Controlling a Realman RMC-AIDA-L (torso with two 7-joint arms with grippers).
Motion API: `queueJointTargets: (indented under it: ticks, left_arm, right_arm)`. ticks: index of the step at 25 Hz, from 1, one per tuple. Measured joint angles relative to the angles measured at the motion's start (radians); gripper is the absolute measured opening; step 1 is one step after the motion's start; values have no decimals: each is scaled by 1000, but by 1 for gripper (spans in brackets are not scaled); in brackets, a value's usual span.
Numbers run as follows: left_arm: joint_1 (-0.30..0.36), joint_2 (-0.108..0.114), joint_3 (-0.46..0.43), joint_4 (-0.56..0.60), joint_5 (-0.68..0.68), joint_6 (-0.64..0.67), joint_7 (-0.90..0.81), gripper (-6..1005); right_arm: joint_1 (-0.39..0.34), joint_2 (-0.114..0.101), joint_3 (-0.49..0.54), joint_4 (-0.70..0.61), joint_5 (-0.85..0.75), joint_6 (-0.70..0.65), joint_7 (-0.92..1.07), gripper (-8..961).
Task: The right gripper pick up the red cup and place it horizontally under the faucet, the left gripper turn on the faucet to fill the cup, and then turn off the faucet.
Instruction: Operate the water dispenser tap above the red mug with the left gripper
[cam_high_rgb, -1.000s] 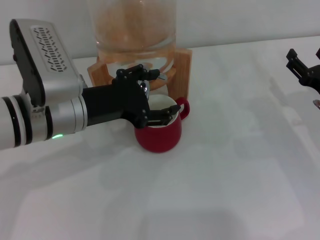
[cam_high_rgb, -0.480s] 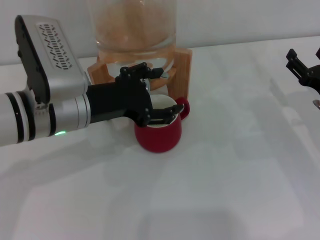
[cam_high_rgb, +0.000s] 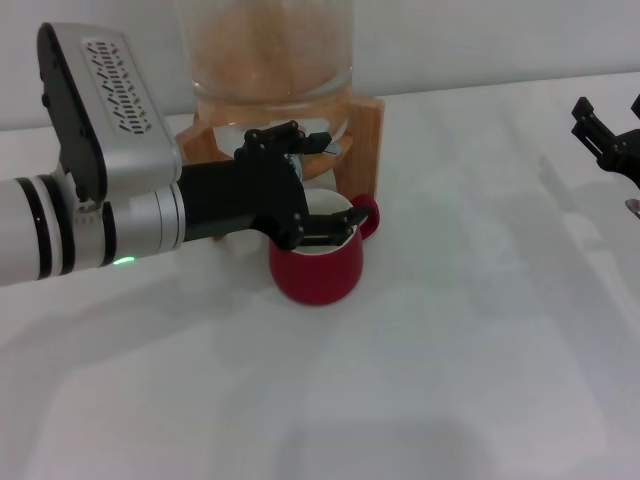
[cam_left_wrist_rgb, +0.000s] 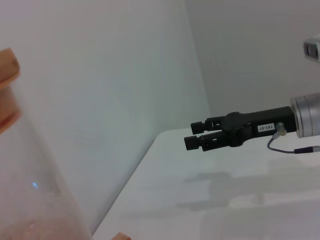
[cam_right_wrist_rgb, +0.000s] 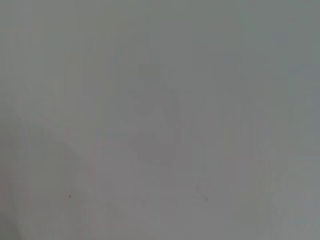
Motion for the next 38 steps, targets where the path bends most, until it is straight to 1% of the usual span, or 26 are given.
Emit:
queueJointTargets:
  ticks: [21,27,38]
  left_arm:
    - [-7,1,-13,10,23,10,-22,875]
    - [6,1,-9,21,26,13,-31,875]
    - [8,1,-9,22,50,15,-50,875]
  right_arm:
    - [0,0,0,0,0,-1,3,845]
    - [-3,0,0,0,0,-6,5,845]
    - [-8,2,-6,0,0,-12,5,845]
